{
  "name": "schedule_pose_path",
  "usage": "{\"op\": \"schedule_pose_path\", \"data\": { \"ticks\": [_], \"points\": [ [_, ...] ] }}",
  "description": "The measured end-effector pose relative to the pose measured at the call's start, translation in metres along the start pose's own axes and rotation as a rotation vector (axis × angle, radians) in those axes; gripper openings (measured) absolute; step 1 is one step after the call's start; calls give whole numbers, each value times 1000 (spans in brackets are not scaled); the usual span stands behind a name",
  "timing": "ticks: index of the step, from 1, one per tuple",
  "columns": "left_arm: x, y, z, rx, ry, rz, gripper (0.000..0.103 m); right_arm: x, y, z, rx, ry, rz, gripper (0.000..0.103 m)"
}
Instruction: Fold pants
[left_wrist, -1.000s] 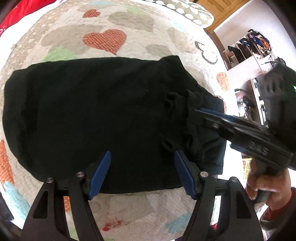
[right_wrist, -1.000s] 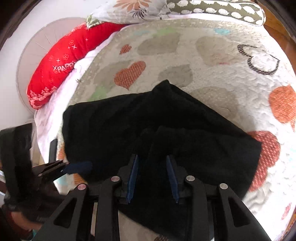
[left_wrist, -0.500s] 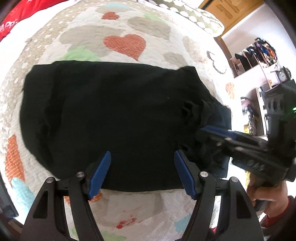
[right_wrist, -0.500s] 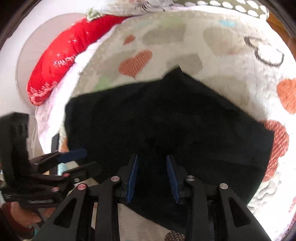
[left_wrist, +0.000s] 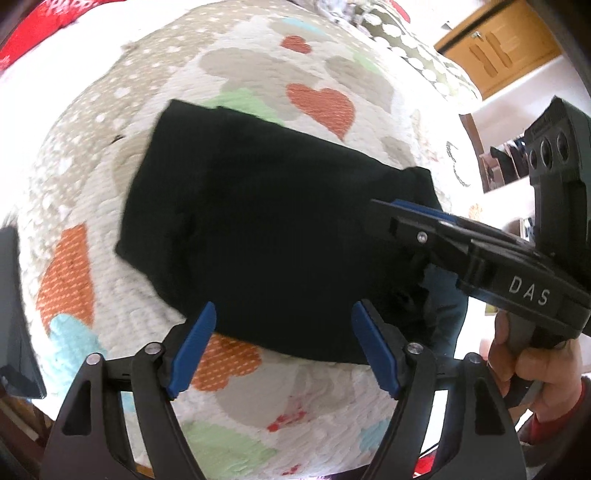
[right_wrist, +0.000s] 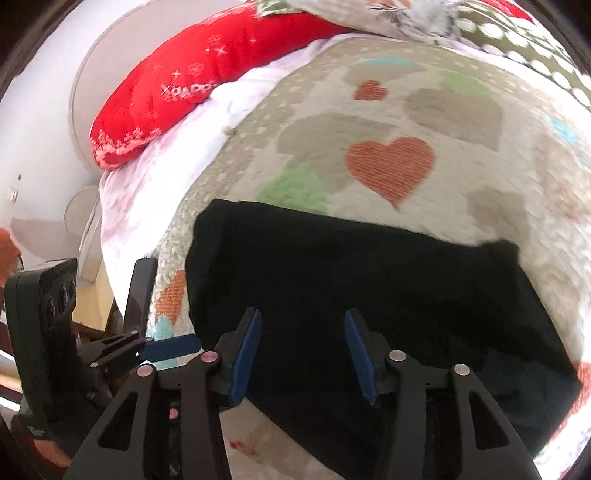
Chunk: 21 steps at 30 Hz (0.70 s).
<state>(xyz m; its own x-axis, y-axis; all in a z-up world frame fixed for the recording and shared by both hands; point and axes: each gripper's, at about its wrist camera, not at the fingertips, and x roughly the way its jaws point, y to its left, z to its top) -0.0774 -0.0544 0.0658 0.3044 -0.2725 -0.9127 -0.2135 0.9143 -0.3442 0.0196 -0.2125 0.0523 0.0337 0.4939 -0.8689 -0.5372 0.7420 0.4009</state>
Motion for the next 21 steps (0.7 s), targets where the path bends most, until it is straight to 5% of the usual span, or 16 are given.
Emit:
{"op": "schedule_pose_path", "data": {
  "ticks": [7, 21],
  "points": [
    [-10, 41, -6, -136, -37, -37, 83, 20, 27, 33, -125, 17, -15, 68],
    [7, 86, -13, -320, -81, -71, 83, 75, 61, 77, -297, 95, -52, 69]
  ]
}}
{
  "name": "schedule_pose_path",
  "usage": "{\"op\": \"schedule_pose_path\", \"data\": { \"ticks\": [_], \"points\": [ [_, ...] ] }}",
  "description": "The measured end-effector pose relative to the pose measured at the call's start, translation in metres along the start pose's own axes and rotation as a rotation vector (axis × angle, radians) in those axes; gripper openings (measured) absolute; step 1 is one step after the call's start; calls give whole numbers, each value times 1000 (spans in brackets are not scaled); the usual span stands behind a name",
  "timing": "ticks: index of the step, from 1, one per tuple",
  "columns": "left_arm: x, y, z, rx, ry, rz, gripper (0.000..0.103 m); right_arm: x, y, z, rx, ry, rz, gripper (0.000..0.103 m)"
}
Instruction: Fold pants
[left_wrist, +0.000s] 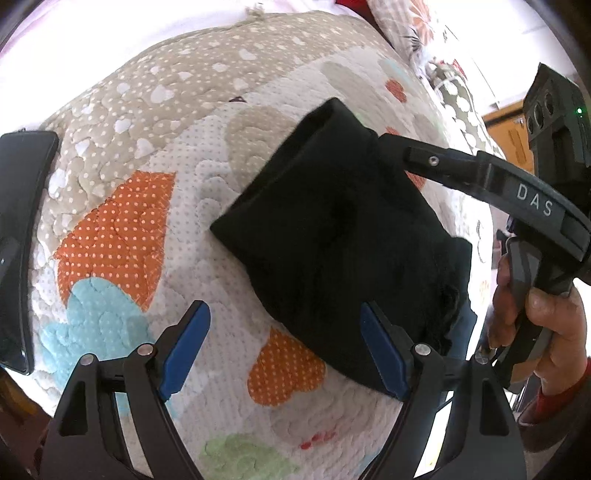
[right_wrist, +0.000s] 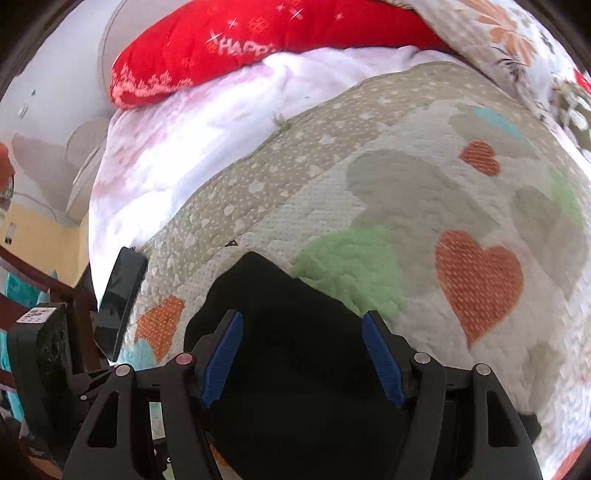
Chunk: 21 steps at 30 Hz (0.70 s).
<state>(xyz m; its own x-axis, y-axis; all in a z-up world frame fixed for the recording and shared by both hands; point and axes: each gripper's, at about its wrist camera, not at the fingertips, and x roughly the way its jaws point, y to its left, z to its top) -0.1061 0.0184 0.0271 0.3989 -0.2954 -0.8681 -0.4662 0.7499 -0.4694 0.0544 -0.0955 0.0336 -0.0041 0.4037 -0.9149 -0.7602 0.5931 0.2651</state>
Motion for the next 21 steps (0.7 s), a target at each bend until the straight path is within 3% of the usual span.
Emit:
{"op": "schedule_pose_path", "data": {
  "ticks": [4, 10, 13, 14, 15, 16, 17, 18, 21],
  "points": [
    [9, 2, 5, -14, -7, -17, 83, 20, 3, 9, -21, 21, 6, 69],
    [20, -1, 15, -7, -50, -50, 95, 45, -3, 13, 12, 33, 61, 66],
    [20, -2, 19, 0, -85, -89, 96, 42, -3, 11, 18, 14, 77, 43],
    [18, -4, 20, 12, -99, -105, 87, 38, -3, 10, 25, 5, 89, 40],
    [15, -6, 20, 31, -108, -107, 69, 30, -5, 8, 34, -12, 102, 33],
    [12, -10, 21, 61, -106, -108, 58, 22, -8, 6, 46, -29, 115, 25],
    [9, -13, 21, 86, -97, -109, 37, 11, -12, 4, 62, -49, 129, 24],
    [5, -17, 21, 111, -90, -107, 32, -4, -17, 1, 81, -80, 148, 23],
    [-23, -38, 16, 197, -122, -143, 31, -54, -31, -15, 127, -178, 193, 23]
  ]
}}
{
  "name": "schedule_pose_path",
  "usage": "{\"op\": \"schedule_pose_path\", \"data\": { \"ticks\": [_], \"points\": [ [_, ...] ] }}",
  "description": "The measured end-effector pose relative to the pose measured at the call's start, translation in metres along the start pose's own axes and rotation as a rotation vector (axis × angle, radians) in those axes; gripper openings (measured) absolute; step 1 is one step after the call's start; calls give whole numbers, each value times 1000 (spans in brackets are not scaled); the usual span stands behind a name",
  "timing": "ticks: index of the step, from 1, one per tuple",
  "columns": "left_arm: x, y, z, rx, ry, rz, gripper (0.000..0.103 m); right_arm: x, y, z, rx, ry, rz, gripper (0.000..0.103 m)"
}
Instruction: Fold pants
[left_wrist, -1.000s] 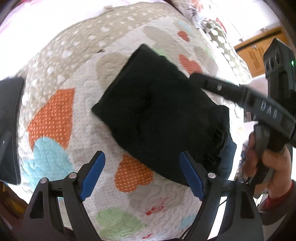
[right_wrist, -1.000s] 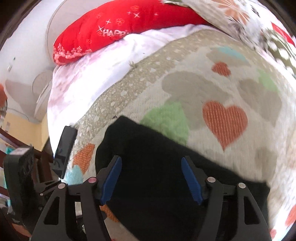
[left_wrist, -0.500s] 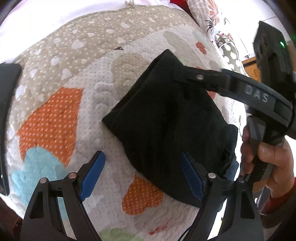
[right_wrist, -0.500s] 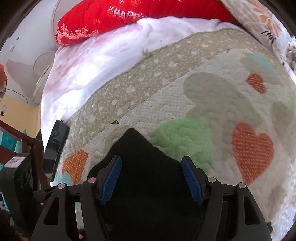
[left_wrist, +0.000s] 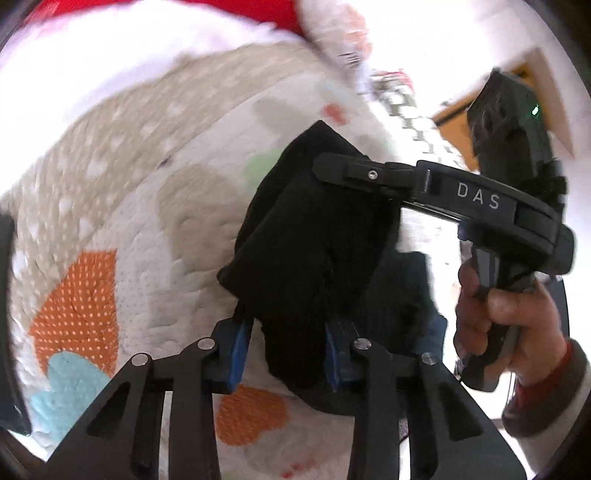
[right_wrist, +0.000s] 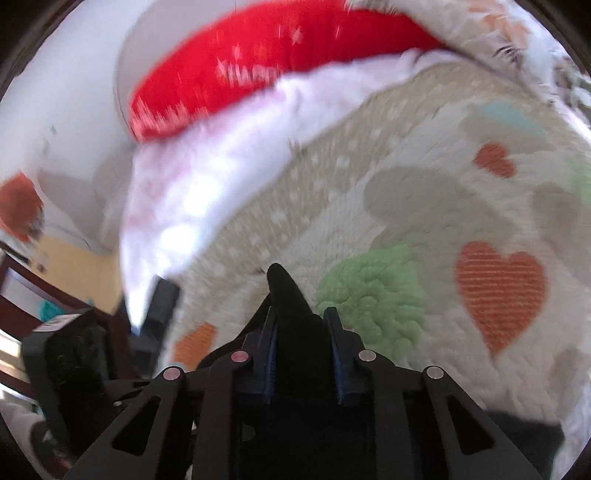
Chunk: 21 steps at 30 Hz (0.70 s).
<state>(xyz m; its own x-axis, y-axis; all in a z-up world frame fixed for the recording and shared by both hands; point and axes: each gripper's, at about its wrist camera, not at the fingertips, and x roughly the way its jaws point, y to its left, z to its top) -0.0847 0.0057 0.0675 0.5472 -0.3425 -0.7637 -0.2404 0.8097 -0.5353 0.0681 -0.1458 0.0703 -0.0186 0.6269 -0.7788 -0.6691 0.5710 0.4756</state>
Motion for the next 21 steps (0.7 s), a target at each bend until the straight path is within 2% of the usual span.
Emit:
{"op": "schedule_pose_path", "data": {
  "ticks": [4, 8, 9, 11, 12, 13, 15, 16, 17, 19, 21],
  "points": [
    [-32, -63, -8, 181, -33, -49, 31, -83, -16, -25, 59, -135, 1, 22],
    [-34, -140, -33, 375, -10, -149, 31, -159, -52, -77, 188, -242, -39, 22],
    [-32, -150, -39, 410, 3, -168, 31, -172, -64, -95, 224, -258, -62, 22],
    [-6, -184, -58, 499, 61, -201, 31, -187, -91, -127, 302, -262, -110, 23],
    [2, -189, -66, 517, 85, -209, 31, -189, -106, -145, 356, -253, -140, 24],
    [20, -202, -78, 541, 128, -227, 31, -191, -120, -161, 408, -245, -179, 30],
    [44, -214, -96, 593, 175, -223, 31, -194, -142, -195, 503, -221, -263, 32],
    [60, -220, -107, 621, 221, -210, 31, -196, -151, -210, 552, -220, -278, 33],
    [74, -222, -115, 625, 270, -202, 31, -198, -158, -224, 606, -225, -275, 34],
    [86, -224, -124, 618, 349, -186, 31, -201, -164, -245, 695, -239, -249, 45],
    [81, -223, -129, 636, 371, -176, 36, -207, -163, -260, 747, -286, -212, 58]
  ]
}}
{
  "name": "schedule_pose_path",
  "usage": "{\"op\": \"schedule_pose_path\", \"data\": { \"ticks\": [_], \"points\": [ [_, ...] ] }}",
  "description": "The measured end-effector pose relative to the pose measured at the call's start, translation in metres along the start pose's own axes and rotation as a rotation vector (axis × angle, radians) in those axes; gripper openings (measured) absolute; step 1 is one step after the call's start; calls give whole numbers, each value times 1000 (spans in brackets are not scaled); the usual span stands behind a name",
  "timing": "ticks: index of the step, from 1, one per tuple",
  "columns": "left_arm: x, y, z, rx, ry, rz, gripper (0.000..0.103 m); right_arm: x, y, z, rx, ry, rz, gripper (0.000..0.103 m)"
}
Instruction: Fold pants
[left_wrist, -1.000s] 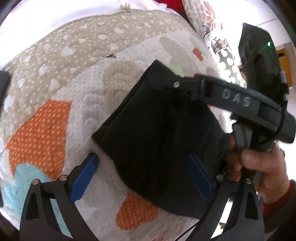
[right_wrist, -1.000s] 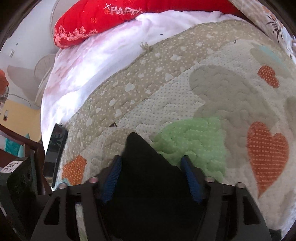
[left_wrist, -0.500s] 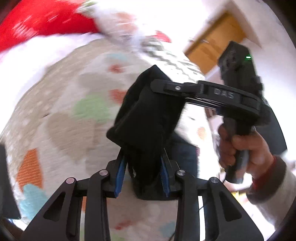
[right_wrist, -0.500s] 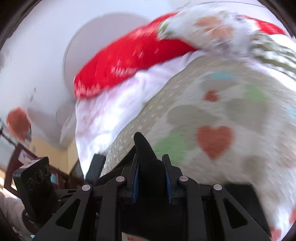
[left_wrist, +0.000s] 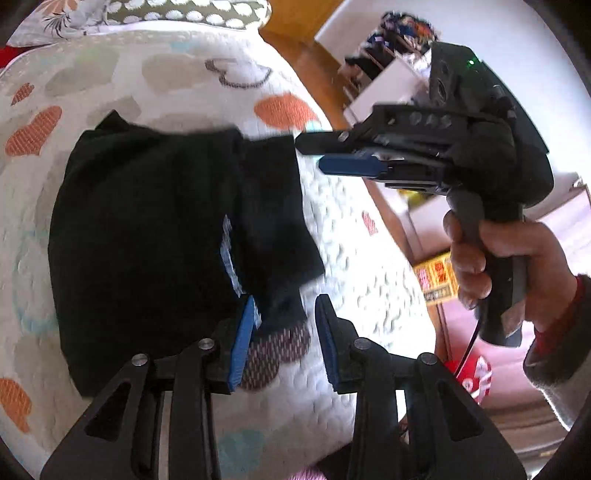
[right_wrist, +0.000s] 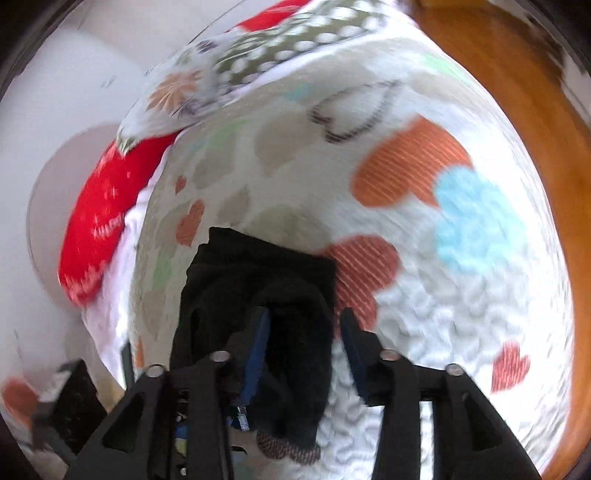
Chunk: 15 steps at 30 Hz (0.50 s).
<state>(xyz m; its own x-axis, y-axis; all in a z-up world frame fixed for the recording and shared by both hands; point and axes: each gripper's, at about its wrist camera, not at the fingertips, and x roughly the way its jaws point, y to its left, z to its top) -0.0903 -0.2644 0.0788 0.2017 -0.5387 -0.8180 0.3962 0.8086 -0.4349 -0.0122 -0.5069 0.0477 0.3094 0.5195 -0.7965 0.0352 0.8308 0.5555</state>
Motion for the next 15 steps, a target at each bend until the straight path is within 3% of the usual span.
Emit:
{"op": "schedule_pose_path", "data": {
  "ticks": [1, 3, 5, 8, 10, 11, 13, 15],
  "points": [
    [-9, -1, -3, 19, -4, 0, 39, -3, 0, -4, 19, -15, 19, 65],
    [-26, -4, -10, 34, -26, 11, 61, -2, 2, -8, 63, -32, 71, 74],
    [-47, 4, -12, 26, -70, 33, 65, 8, 9, -13, 52, -19, 96, 79],
    [-61, 31, -2, 0, -110, 115, 68, 40, 19, -21, 13, 96, 32, 78],
    [-55, 52, 11, -27, -98, 164, 68, 54, 26, -31, 0, 174, 30, 32],
    [-52, 55, 14, -38, -92, 178, 68, 52, 30, -35, -7, 173, 60, 22],
    [-58, 62, 16, -46, -108, 194, 68, 40, 32, -40, 38, 163, 163, 14],
    [-60, 66, 18, -37, -131, 198, 68, 33, 28, -45, 62, 152, 183, 14]
  ]
}}
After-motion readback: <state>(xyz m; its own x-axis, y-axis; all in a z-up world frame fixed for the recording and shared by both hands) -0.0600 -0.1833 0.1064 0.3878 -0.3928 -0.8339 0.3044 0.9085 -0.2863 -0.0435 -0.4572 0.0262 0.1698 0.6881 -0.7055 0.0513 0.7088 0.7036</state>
